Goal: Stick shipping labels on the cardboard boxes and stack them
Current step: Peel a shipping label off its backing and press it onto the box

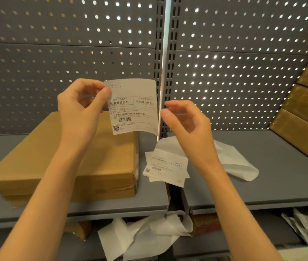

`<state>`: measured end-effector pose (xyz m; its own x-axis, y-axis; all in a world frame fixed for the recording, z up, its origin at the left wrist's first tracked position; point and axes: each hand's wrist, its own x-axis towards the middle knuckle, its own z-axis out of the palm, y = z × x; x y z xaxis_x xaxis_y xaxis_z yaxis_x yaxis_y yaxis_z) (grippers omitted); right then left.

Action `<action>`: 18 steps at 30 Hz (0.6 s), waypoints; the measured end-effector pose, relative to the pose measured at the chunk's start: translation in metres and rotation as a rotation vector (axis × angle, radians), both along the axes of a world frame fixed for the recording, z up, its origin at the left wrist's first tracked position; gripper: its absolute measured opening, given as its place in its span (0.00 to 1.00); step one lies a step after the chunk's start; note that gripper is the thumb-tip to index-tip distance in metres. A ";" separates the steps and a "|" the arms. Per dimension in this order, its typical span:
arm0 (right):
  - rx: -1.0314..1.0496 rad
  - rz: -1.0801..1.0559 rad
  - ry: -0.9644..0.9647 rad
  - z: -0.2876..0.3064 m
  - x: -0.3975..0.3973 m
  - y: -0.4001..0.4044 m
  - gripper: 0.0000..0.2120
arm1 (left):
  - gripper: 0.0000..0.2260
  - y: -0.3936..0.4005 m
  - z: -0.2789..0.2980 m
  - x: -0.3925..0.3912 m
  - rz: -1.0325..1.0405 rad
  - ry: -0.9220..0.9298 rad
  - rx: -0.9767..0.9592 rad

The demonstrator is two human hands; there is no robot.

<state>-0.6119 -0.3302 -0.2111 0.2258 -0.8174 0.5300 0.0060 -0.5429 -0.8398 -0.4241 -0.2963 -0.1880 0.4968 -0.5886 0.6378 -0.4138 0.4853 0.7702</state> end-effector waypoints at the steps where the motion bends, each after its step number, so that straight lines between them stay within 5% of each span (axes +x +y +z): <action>1: 0.004 0.006 -0.026 0.001 0.007 0.005 0.10 | 0.07 0.003 -0.001 0.004 0.005 -0.006 0.009; 7: -0.028 -0.044 -0.078 -0.003 0.043 0.020 0.08 | 0.01 0.019 -0.006 0.028 0.033 -0.086 0.091; 18: 0.075 0.013 -0.170 0.005 0.071 0.023 0.01 | 0.04 0.055 0.003 0.055 0.043 -0.031 0.211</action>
